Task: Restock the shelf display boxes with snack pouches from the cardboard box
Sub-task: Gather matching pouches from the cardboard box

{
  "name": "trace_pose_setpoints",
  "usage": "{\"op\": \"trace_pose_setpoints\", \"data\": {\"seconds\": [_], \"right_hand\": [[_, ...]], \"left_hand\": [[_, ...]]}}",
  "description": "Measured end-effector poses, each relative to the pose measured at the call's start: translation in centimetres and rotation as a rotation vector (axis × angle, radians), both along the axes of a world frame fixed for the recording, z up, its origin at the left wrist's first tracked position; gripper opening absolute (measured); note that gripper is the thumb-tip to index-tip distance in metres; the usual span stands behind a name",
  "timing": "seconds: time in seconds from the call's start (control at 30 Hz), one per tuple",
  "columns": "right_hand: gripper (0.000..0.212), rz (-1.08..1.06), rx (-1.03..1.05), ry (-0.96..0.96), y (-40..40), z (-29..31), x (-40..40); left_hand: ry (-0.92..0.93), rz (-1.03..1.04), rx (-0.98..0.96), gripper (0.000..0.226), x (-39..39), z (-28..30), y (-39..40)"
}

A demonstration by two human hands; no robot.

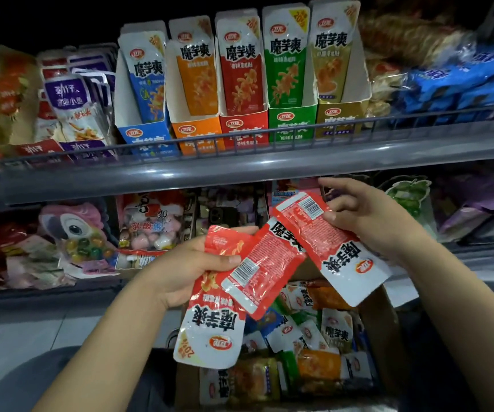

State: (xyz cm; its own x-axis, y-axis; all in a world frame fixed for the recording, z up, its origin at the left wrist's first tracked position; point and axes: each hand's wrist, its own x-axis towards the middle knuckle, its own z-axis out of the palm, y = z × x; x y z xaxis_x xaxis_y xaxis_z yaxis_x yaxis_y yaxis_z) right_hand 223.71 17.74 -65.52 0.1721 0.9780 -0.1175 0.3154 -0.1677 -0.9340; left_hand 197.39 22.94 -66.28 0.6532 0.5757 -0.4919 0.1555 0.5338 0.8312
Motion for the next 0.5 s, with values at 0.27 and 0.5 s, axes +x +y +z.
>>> {"op": "trace_pose_setpoints", "data": {"seconds": [0.27,0.5], "right_hand": [[0.034,0.223,0.104,-0.391,-0.4,1.3,0.5],[0.037,0.498,0.076,-0.414,-0.1,0.7,-1.5]], "left_hand": [[0.045,0.012,-0.007,0.043,0.5,0.1,-0.2],[0.066,0.040,-0.044,0.043,1.8,-0.2,-0.9]]}}
